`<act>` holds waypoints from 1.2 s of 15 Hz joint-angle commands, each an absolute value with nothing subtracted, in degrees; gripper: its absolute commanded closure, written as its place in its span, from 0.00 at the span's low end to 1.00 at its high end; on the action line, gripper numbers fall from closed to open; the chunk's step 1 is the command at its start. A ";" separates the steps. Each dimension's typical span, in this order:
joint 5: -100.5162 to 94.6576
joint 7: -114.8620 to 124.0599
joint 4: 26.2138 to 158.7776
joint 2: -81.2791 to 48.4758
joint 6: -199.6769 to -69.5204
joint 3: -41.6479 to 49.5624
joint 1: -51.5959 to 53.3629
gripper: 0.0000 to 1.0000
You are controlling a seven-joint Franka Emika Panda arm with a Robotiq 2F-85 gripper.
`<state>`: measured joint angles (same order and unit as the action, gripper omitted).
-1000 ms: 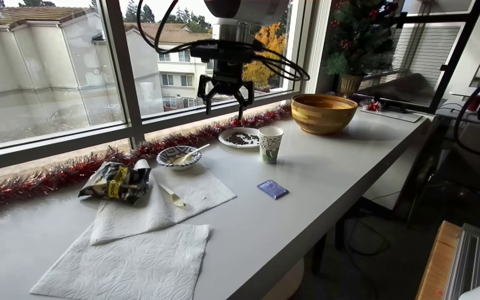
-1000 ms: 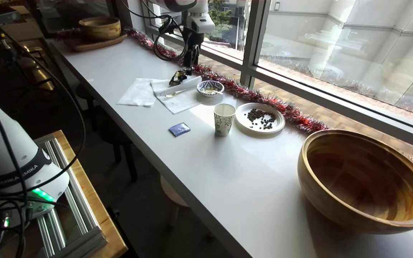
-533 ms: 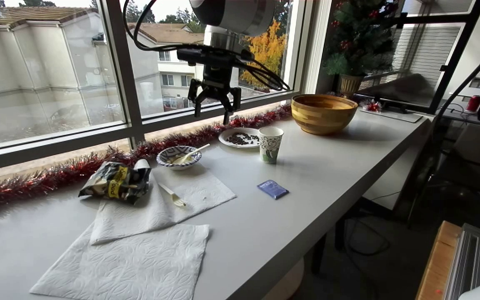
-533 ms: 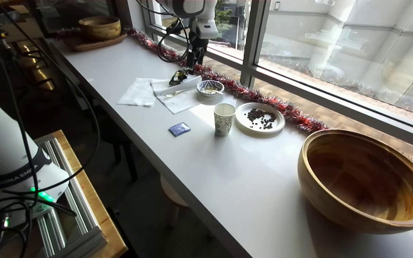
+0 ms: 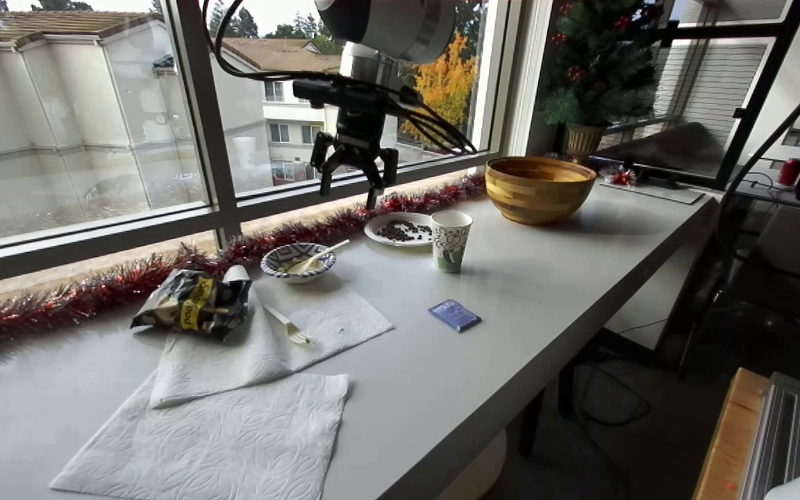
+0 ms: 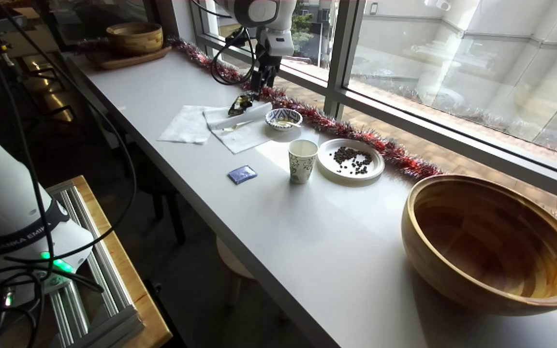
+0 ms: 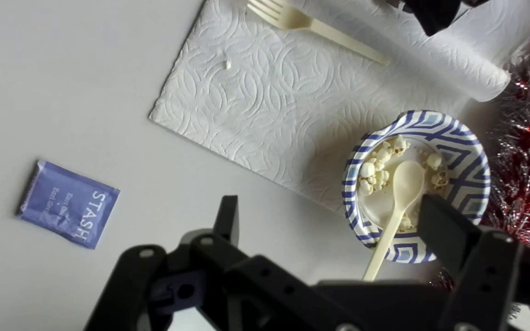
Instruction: Use the spoon to scoop some of the contents from the bowl into the cup
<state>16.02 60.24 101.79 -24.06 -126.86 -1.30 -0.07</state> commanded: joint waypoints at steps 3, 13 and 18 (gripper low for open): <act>27.59 60.65 91.54 -32.48 -120.69 -1.56 -2.45 0.00; 27.49 66.02 82.64 -43.80 -121.57 1.38 -2.34 0.00; 27.67 69.22 78.78 -47.33 -122.53 1.18 -2.53 0.00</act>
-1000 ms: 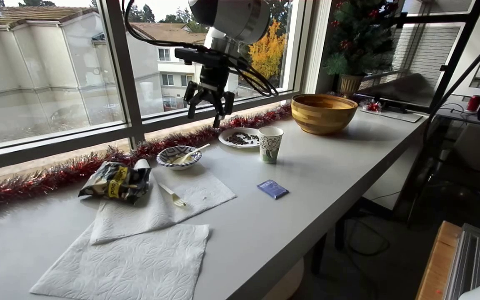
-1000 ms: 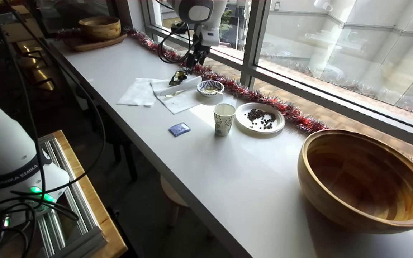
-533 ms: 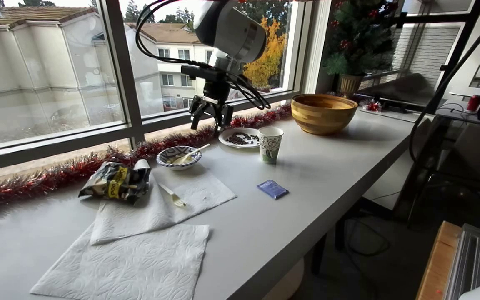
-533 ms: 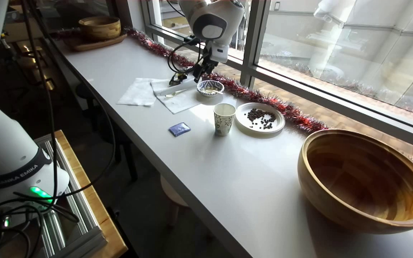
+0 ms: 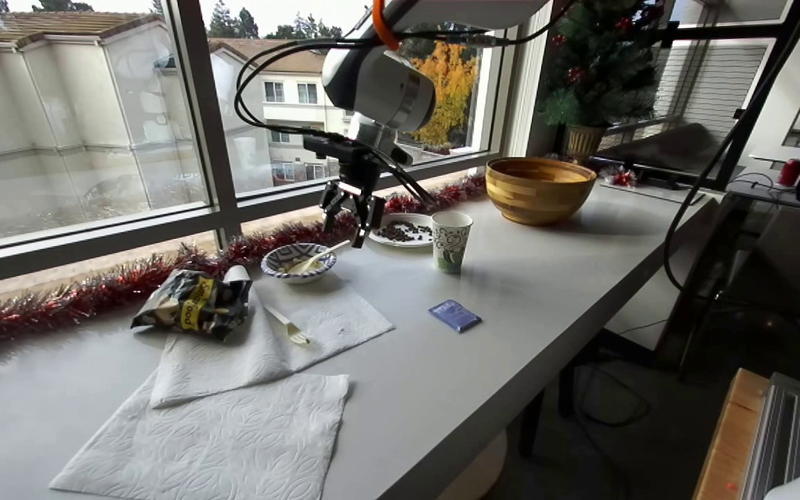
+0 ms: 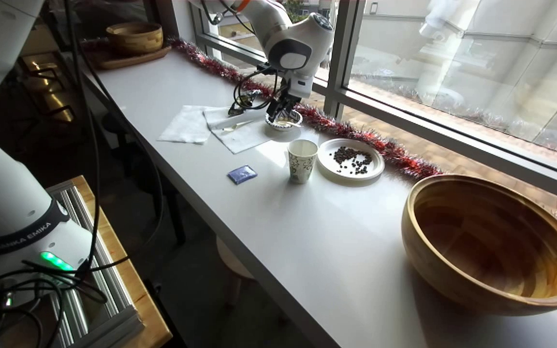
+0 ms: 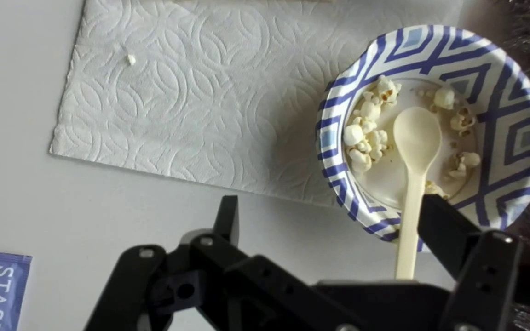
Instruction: Use the spoon to scoop some of the contents from the bowl into the cup
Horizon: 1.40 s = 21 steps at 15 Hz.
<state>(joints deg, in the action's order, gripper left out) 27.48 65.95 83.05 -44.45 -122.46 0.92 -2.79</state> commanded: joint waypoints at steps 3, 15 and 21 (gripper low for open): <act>28.19 70.97 76.35 -49.08 -122.60 0.68 -3.09 0.00; 28.79 72.91 68.63 -55.40 -123.24 -1.23 -4.17 0.34; 28.97 74.39 64.44 -58.36 -122.68 -2.14 -4.91 0.36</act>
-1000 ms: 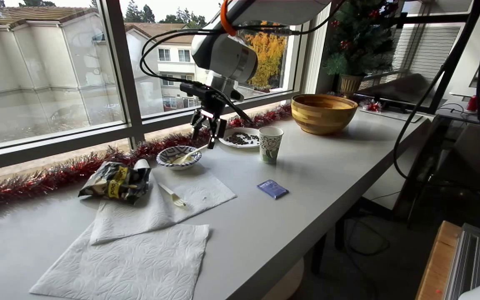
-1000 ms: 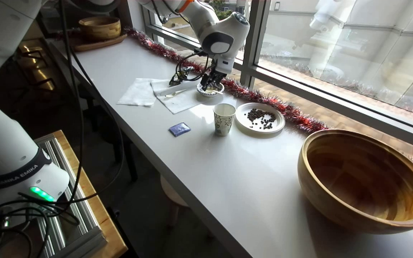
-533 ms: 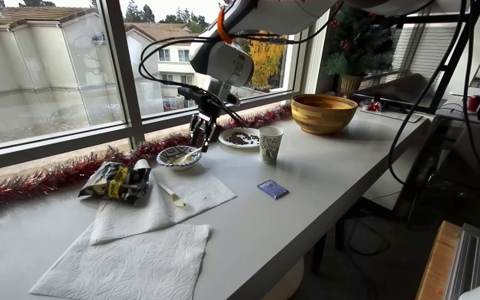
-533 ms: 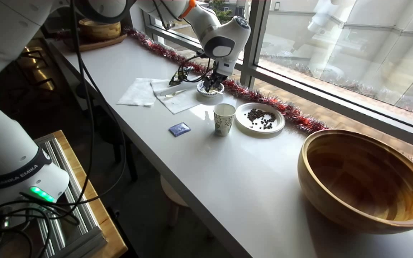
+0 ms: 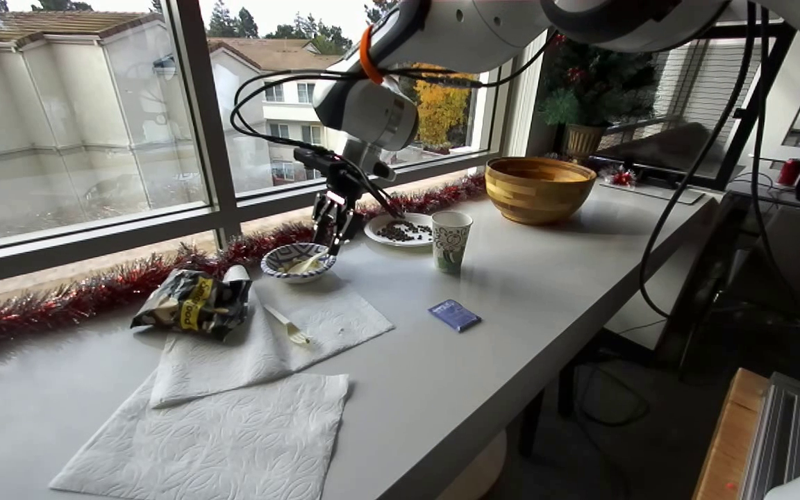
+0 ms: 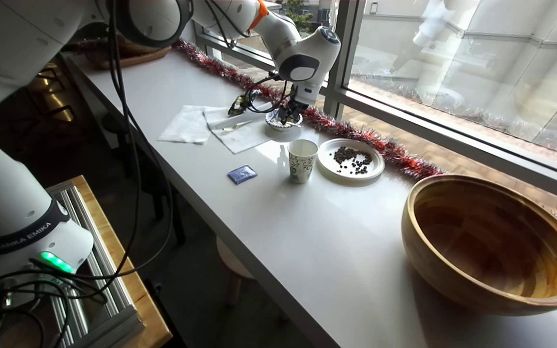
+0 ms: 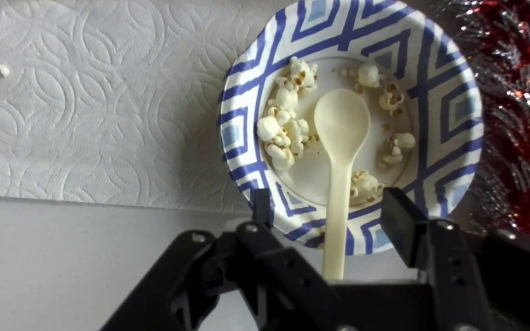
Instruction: Use the spoon to scoop some of the contents from the bowl into the cup
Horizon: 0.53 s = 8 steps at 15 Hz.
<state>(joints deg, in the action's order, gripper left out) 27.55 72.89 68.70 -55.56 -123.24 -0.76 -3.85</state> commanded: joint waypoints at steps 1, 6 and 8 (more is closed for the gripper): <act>28.98 74.68 64.01 -58.70 -122.52 -2.31 -4.99 0.36; 28.44 75.41 62.60 -59.76 -121.46 -3.03 -5.04 0.68; 28.23 75.30 62.47 -60.02 -121.57 -3.10 -4.98 0.63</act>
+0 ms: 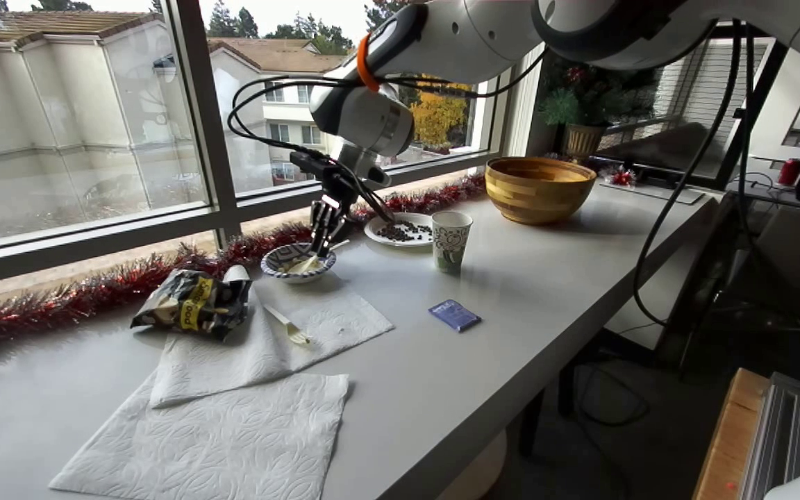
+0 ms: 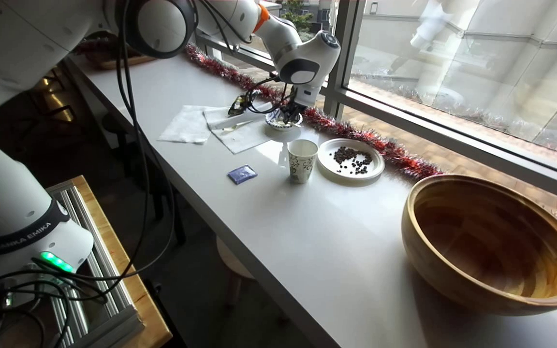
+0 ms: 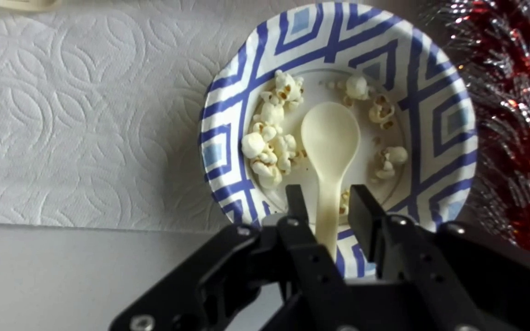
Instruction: Use the spoon to scoop some of the contents from the bowl into the cup
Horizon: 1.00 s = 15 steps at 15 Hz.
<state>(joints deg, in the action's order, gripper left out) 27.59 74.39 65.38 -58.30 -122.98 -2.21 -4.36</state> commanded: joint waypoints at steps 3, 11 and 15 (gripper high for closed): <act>27.95 75.27 62.58 -60.07 -121.39 -2.93 -4.99 0.53; 27.78 74.91 62.71 -60.16 -121.77 -2.68 -5.44 0.78; 27.71 74.98 63.00 -59.69 -121.43 -2.65 -5.68 0.98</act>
